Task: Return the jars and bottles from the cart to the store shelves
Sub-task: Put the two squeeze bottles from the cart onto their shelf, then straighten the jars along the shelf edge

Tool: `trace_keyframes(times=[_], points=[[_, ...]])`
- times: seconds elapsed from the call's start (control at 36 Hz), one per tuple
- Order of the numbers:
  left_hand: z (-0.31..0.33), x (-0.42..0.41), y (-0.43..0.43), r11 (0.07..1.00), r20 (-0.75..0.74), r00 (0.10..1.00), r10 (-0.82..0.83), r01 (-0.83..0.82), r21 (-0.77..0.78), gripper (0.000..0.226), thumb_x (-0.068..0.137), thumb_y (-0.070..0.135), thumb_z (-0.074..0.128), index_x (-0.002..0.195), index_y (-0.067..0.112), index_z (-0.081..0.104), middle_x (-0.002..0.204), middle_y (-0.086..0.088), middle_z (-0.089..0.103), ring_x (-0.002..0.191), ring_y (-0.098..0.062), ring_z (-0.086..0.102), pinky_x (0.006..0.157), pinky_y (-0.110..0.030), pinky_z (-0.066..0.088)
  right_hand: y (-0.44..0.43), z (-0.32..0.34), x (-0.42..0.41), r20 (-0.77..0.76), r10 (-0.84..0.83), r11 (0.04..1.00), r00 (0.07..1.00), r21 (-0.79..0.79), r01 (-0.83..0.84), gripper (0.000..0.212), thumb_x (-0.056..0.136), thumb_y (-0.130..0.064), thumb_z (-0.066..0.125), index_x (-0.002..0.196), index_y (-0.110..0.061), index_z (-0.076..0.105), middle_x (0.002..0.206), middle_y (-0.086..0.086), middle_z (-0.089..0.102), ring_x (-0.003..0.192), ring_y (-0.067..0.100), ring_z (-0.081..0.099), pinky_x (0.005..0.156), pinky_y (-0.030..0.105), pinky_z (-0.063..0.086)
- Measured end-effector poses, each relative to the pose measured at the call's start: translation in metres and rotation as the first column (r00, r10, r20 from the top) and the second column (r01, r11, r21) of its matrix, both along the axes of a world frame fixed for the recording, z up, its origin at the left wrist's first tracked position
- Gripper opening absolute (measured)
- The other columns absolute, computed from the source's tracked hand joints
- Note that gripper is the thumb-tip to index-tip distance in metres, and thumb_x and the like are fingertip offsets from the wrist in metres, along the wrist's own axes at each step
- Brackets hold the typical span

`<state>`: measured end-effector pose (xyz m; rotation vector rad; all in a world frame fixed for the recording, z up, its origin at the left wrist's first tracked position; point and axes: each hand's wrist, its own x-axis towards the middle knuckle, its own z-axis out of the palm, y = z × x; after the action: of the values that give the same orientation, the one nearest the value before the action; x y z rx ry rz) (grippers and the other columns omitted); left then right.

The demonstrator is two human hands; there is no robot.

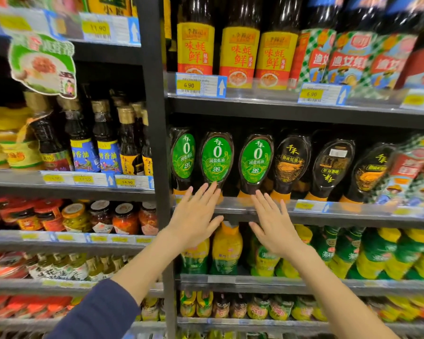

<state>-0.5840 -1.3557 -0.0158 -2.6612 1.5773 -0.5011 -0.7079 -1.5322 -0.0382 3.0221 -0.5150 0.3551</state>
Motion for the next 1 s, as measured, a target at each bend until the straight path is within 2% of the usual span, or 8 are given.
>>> trace_keyframes(times=[0.17, 0.31, 0.42, 0.53, 0.72, 0.92, 1.0], points=[[0.014, -0.019, 0.035, 0.999, -0.074, 0.997, -0.032, 0.033, 0.013, 0.066, 0.098, 0.047, 0.027, 0.151, 0.015, 0.006, 0.159, -0.002, 0.000, 0.147, -0.017, 0.001, 0.119, -0.035, 0.004, 0.013, 0.016, -0.030, -0.029, 0.038, 0.999, 0.999, 0.039, -0.037, 0.066, 0.098, -0.042, 0.030, 0.150, -0.017, -0.002, 0.159, -0.001, -0.006, 0.146, 0.016, -0.005, 0.117, 0.042, -0.004], [0.012, -0.037, 0.069, 1.000, -0.070, 0.998, -0.012, 0.011, -0.009, 0.082, 0.081, 0.059, 0.001, 0.151, 0.017, 0.006, 0.159, 0.001, 0.006, 0.146, -0.013, 0.005, 0.117, -0.031, 0.003, 0.028, 0.022, -0.055, -0.073, 0.062, 0.998, 0.995, 0.033, -0.059, 0.067, 0.098, -0.042, 0.031, 0.150, -0.018, -0.002, 0.159, 0.000, -0.003, 0.147, 0.018, -0.002, 0.118, 0.042, 0.000], [0.010, -0.050, 0.098, 0.999, -0.108, 0.993, 0.038, -0.037, 0.016, 0.066, 0.097, 0.047, 0.029, 0.151, 0.018, 0.005, 0.159, 0.001, 0.003, 0.146, -0.013, 0.003, 0.118, -0.032, 0.004, 0.047, 0.021, -0.068, -0.089, 0.093, 0.992, 0.992, 0.099, -0.084, 0.069, 0.097, -0.036, 0.038, 0.150, -0.017, -0.001, 0.159, 0.000, -0.003, 0.146, 0.016, -0.003, 0.118, 0.040, -0.001], [0.010, -0.061, 0.133, 0.996, -0.120, 0.990, 0.079, -0.072, 0.059, 0.068, 0.096, 0.040, 0.039, 0.151, 0.017, 0.006, 0.159, -0.001, 0.007, 0.146, -0.016, 0.009, 0.118, -0.032, 0.009, 0.074, 0.025, -0.074, -0.132, 0.143, 0.984, 0.981, 0.126, -0.127, 0.073, 0.095, -0.033, 0.045, 0.150, -0.017, 0.000, 0.159, 0.002, -0.002, 0.147, 0.018, 0.000, 0.118, 0.039, 0.002], [0.017, -0.065, 0.201, 0.987, -0.178, 0.971, 0.160, -0.152, 0.054, 0.069, 0.095, 0.037, 0.046, 0.150, 0.017, 0.011, 0.158, 0.000, 0.015, 0.145, -0.016, 0.014, 0.118, -0.033, 0.012, 0.124, 0.037, -0.057, -0.188, 0.241, 0.968, 0.952, 0.116, -0.223, 0.078, 0.091, -0.032, 0.052, 0.150, -0.019, 0.003, 0.159, 0.001, 0.004, 0.146, 0.019, 0.005, 0.118, 0.038, 0.003], [0.028, -0.039, 0.285, 0.966, -0.167, 0.953, 0.253, -0.240, 0.093, 0.068, 0.092, 0.045, 0.047, 0.148, 0.018, 0.020, 0.151, 0.000, 0.032, 0.138, -0.018, 0.031, 0.110, -0.033, 0.033, 0.196, 0.049, -0.009, -0.233, 0.316, 0.947, 0.920, 0.127, -0.294, 0.070, 0.094, -0.035, 0.048, 0.150, -0.020, 0.008, 0.158, 0.001, 0.012, 0.146, 0.019, 0.011, 0.118, 0.040, 0.008], [0.033, -0.020, 0.327, 0.945, -0.143, 0.938, 0.316, -0.298, 0.132, 0.066, 0.091, 0.048, 0.048, 0.146, 0.018, 0.025, 0.148, -0.002, 0.037, 0.134, -0.020, 0.036, 0.104, -0.039, 0.040, 0.237, 0.052, 0.017, -0.217, 0.362, 0.931, 0.906, 0.130, -0.341, 0.065, 0.093, -0.036, 0.050, 0.147, -0.017, 0.019, 0.152, 0.003, 0.029, 0.140, 0.022, 0.027, 0.115, 0.041, 0.021]])
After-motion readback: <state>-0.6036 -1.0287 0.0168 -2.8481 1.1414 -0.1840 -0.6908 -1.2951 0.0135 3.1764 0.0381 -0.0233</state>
